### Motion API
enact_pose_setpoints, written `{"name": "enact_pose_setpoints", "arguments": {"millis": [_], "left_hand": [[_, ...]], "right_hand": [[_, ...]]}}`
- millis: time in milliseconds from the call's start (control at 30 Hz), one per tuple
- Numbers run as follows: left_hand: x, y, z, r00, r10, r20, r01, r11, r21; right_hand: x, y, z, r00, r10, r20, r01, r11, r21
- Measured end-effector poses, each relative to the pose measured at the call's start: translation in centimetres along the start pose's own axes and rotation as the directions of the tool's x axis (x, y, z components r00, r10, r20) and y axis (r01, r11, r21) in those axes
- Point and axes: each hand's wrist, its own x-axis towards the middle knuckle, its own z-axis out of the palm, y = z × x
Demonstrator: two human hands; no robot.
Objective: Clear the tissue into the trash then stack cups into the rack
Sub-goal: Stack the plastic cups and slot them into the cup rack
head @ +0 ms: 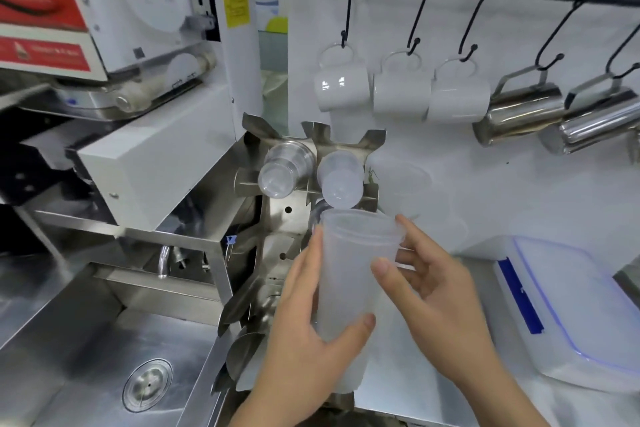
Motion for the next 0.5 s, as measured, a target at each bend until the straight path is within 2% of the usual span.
{"name": "enact_pose_setpoints", "arguments": {"millis": [133,433,500], "left_hand": [[-0.1,0.1,-1.7,0.997,-0.064,-0.033,0.062,0.996,-0.062],[1.3,-0.2,-2.7,0.987,-0.126,-0.101,0.112,0.984,-0.139],[1.7,-0.3,-2.8,0.983,-0.138,-0.118,0.121,0.982,-0.142]], "right_hand": [[0.1,0.8,1.3,0.999,-0.009,0.046,0.011,1.000,-0.026],[0.0,2.1,2.0,0.999,0.021,0.032,-0.020,0.999,-0.042],[0.3,1.9,1.8,1.000,-0.011,0.021,0.012,0.998,-0.057]]}}
